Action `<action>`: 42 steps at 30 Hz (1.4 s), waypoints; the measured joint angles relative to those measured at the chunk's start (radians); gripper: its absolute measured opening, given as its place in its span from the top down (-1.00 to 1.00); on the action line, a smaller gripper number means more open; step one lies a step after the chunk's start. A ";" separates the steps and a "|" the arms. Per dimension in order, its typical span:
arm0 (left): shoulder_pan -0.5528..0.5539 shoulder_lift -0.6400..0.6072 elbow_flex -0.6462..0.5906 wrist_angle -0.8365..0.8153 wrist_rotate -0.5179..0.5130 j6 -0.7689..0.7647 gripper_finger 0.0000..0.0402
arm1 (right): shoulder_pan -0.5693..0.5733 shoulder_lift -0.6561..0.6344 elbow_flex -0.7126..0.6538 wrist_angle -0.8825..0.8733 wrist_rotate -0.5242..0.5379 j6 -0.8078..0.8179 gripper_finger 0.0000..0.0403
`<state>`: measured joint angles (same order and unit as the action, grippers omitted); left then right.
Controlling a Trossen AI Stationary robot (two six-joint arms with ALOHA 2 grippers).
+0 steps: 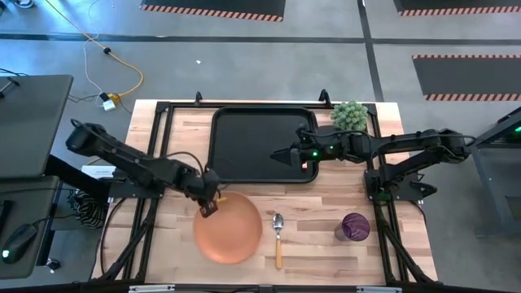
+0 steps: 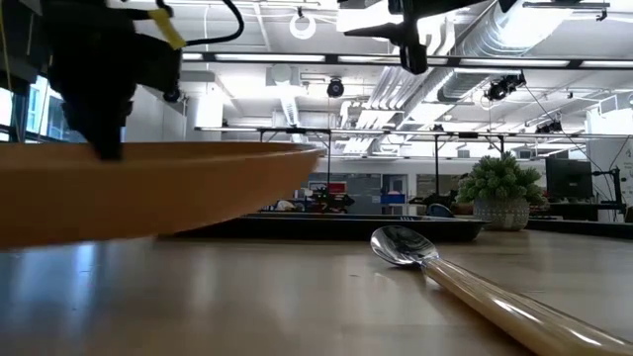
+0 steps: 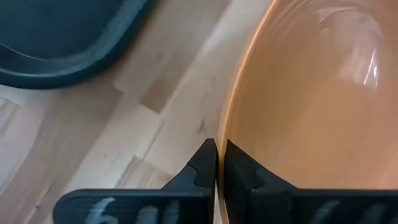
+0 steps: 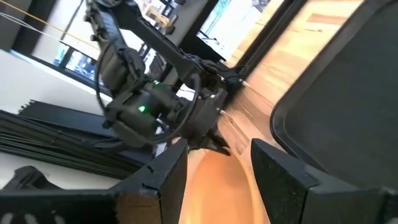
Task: Pick and place plate/cup/fork/spoon on tray
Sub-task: Put the orange plate on the black serving tray to the left of the light orange fork
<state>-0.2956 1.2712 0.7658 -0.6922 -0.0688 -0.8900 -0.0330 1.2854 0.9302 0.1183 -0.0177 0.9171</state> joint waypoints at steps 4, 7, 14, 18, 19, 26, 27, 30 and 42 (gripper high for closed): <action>0.068 -0.008 0.000 0.037 -0.002 -0.054 1.00 | -0.003 0.000 0.000 0.060 0.000 -0.002 0.17; 0.126 -0.007 0.000 0.090 -0.003 -0.123 1.00 | -0.013 0.000 0.000 0.119 0.000 -0.002 0.17; 0.281 -0.007 0.000 0.153 -0.060 -0.179 1.00 | -0.045 0.000 0.000 0.235 -0.033 -0.002 0.17; 0.402 -0.004 0.000 0.200 -0.068 -0.163 1.00 | -0.077 0.000 0.000 0.304 -0.110 -0.002 0.17; 0.431 -0.004 0.000 0.215 -0.066 -0.149 1.00 | -0.086 0.000 0.000 0.323 -0.122 -0.002 0.17; 0.611 -0.004 0.001 0.301 0.021 -0.061 1.00 | -0.134 0.000 0.000 0.404 -0.158 -0.002 0.17; 0.635 -0.004 0.001 0.303 0.034 -0.049 1.00 | -0.140 0.000 0.000 0.404 -0.158 -0.002 0.17; 0.700 -0.004 0.006 0.300 0.060 -0.012 1.00 | -0.157 0.000 0.000 0.403 -0.158 -0.002 0.17; 0.868 0.089 0.204 0.170 0.104 0.207 1.00 | -0.205 0.000 0.000 0.403 -0.155 -0.001 0.17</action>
<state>0.5729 1.3600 0.9702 -0.5219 0.0349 -0.6827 -0.2378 1.2854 0.9302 0.5211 -0.1728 0.9161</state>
